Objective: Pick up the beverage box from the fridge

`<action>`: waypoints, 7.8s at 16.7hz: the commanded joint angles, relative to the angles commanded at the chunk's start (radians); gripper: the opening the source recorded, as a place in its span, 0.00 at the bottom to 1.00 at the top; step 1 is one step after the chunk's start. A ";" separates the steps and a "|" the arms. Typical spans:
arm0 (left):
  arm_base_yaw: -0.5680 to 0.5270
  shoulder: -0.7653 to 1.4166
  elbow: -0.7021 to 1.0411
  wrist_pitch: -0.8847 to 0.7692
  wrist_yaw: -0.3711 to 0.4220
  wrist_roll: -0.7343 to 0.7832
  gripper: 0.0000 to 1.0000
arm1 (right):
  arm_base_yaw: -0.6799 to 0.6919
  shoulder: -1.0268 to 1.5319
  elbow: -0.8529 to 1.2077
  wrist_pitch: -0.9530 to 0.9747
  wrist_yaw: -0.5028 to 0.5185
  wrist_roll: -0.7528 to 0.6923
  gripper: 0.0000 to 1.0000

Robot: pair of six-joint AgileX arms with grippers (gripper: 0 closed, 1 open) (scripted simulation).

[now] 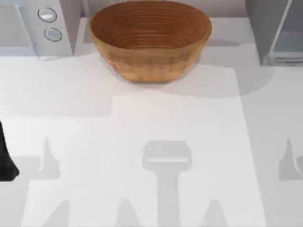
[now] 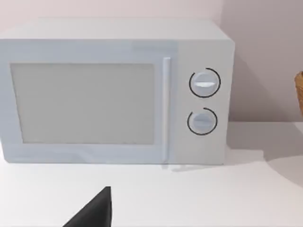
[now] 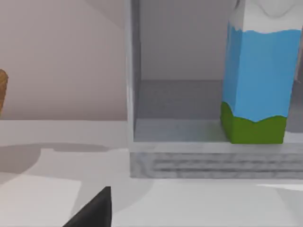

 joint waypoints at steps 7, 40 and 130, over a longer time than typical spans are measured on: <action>0.000 0.000 0.000 0.000 0.000 0.000 1.00 | -0.056 0.155 0.026 0.157 -0.057 0.000 1.00; 0.000 0.000 0.000 0.000 0.000 0.000 1.00 | -0.467 1.881 0.349 1.533 -0.446 0.017 1.00; 0.000 0.000 0.000 0.000 0.000 0.000 1.00 | -0.205 1.296 0.543 0.768 -0.189 0.006 0.00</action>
